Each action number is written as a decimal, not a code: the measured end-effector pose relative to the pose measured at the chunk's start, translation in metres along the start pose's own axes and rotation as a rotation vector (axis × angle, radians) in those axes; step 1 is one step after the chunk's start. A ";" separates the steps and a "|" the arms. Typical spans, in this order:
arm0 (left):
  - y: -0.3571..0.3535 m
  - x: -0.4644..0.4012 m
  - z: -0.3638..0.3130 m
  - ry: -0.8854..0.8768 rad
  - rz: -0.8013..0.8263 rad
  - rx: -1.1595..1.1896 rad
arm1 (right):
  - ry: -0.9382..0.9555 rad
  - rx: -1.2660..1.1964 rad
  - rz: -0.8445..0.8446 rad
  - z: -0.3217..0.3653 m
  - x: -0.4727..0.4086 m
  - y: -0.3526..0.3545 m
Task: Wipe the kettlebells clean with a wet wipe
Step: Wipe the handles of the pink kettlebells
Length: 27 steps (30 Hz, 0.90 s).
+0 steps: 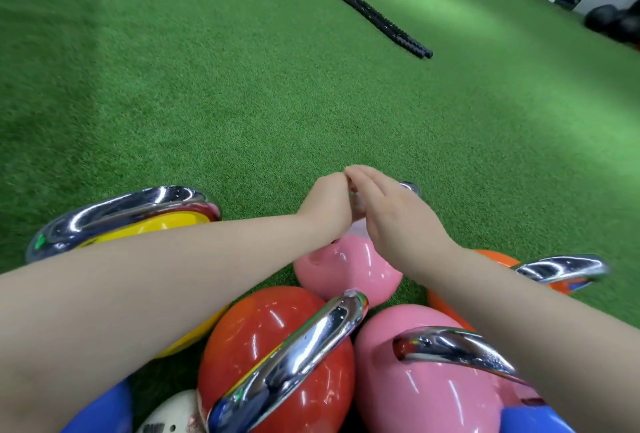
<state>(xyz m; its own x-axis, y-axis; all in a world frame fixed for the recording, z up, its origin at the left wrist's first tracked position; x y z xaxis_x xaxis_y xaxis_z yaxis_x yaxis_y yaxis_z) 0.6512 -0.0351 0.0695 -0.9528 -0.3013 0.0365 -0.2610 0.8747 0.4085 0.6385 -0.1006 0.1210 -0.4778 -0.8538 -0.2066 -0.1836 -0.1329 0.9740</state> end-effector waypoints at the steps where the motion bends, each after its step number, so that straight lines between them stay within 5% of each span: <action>1: 0.001 -0.002 0.003 0.008 -0.013 0.030 | 0.010 -0.014 0.090 0.003 -0.005 -0.005; 4: -0.001 -0.002 0.018 0.031 0.028 0.037 | 0.030 0.002 0.377 0.008 -0.013 -0.031; 7: -0.002 0.006 0.036 0.042 0.068 0.013 | 0.101 0.185 0.483 0.009 -0.017 -0.047; 13: 0.001 0.014 0.065 0.131 0.066 -0.075 | 0.270 0.482 0.369 0.025 -0.018 -0.053; 20: -0.006 0.031 0.113 0.284 0.341 -0.369 | 0.293 0.588 0.437 0.038 -0.031 -0.073; 27: -0.018 0.038 0.122 0.336 0.465 -0.360 | 0.488 0.758 0.444 0.070 -0.019 -0.106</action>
<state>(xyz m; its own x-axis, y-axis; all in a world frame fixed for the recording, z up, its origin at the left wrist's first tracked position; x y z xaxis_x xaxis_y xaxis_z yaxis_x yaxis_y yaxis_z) 0.6010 -0.0159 -0.0477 -0.8382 -0.0771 0.5399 0.2877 0.7785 0.5578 0.6072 -0.0354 0.0149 -0.2626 -0.8837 0.3876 -0.6542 0.4583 0.6017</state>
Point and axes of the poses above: each hand's wrist, its own x-axis away from the middle knuckle, its own y-axis out of the back of the hand, z = x × y, the point moved 9 cm from there along -x, towards the middle knuckle, and after that the axes turned 6 degrees about x, right-handed, at the moved point
